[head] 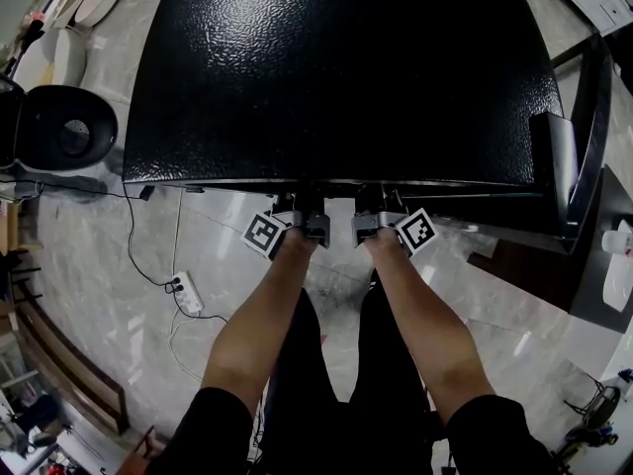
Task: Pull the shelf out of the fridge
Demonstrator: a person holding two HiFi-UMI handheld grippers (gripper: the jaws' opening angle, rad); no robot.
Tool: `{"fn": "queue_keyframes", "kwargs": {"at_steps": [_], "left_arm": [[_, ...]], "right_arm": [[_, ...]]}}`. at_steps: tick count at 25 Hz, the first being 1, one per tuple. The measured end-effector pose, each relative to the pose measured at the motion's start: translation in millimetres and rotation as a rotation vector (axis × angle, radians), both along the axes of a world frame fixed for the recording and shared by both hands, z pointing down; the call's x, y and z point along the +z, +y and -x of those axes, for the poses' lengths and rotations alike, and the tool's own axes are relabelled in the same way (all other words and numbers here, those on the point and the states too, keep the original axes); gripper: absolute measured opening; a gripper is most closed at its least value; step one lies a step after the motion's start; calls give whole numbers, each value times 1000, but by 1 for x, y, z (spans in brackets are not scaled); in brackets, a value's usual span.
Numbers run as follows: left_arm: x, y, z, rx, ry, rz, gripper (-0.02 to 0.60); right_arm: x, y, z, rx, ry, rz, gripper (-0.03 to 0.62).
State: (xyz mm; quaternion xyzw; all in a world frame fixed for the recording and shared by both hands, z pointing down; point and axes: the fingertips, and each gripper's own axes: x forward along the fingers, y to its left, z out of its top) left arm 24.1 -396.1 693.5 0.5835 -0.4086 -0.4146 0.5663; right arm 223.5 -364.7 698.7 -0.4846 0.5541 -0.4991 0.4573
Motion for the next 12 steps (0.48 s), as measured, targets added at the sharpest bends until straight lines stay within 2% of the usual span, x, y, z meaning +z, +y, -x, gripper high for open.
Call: {"fn": "queue_keyframes", "kwargs": {"at_steps": [12], "left_arm": [[1,18,3,4,7,6,29]], "right_arm": [[0,17,3,-15,-14,-5,35]]}}
